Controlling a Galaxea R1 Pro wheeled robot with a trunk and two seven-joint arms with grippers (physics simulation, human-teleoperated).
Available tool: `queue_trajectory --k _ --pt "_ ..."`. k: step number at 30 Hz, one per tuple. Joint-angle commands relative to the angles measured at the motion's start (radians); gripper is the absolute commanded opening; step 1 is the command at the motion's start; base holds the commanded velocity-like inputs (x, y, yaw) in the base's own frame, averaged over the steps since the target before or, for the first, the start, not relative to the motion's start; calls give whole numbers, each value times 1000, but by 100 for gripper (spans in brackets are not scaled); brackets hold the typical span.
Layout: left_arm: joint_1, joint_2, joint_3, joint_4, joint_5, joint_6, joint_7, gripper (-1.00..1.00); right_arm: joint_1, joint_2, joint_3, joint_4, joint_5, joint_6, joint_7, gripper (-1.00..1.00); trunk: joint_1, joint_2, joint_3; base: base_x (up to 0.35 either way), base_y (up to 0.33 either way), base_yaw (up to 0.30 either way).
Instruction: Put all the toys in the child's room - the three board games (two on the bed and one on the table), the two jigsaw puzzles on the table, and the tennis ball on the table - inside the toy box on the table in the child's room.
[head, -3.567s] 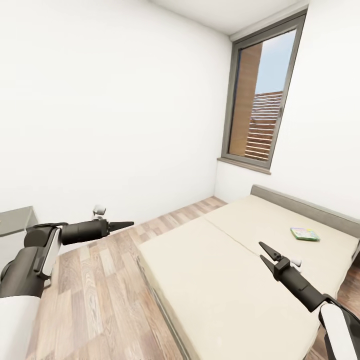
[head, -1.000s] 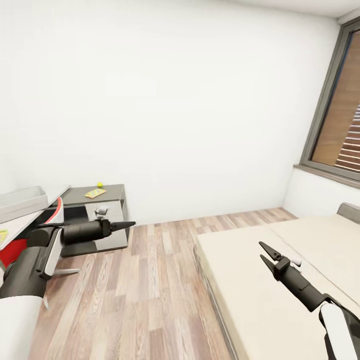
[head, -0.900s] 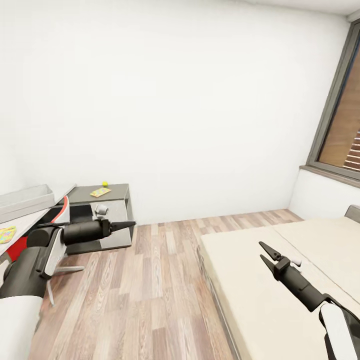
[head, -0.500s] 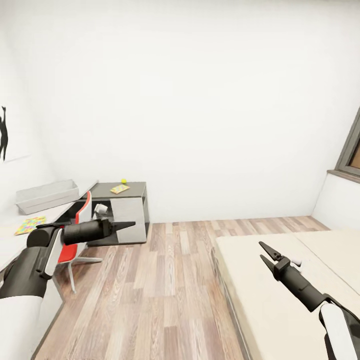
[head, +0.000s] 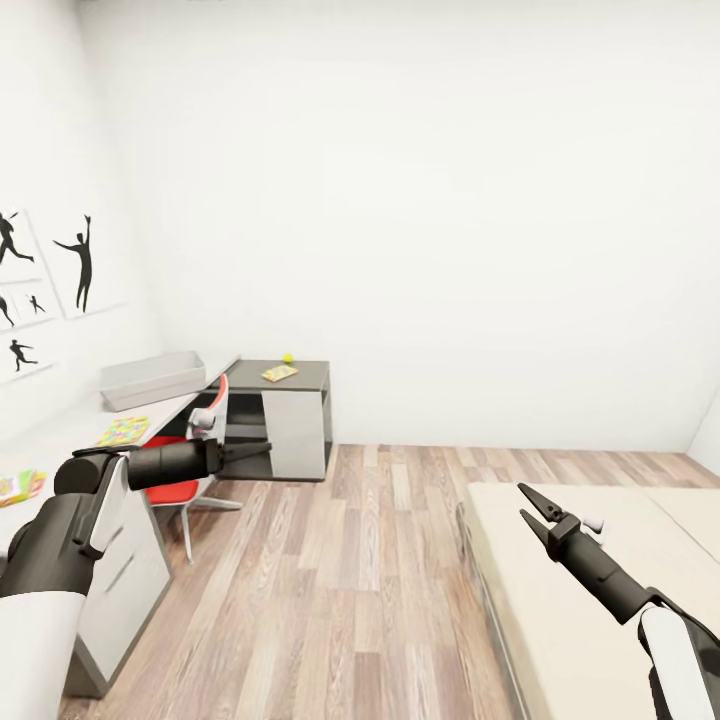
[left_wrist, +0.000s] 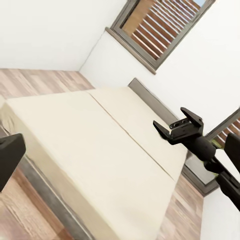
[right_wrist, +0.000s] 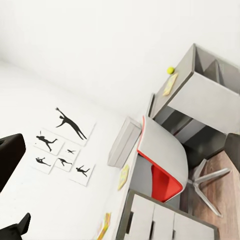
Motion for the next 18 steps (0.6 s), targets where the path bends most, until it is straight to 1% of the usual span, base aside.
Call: queue_trajectory --k 1,8,18 --pt "0 0 0 0 3 7 -1 100 0 0 -2 0 -2 6 2 100 0 -1 0 0 0 99" --pt "0 0 0 0 3 7 -1 100 0 0 -2 1 -2 6 2 100 0 -1 0 0 0 48" --pt "0 1 0 0 3 7 -1 100 0 0 -2 4 -1 5 3 100 0 -1 0 0 0 9"
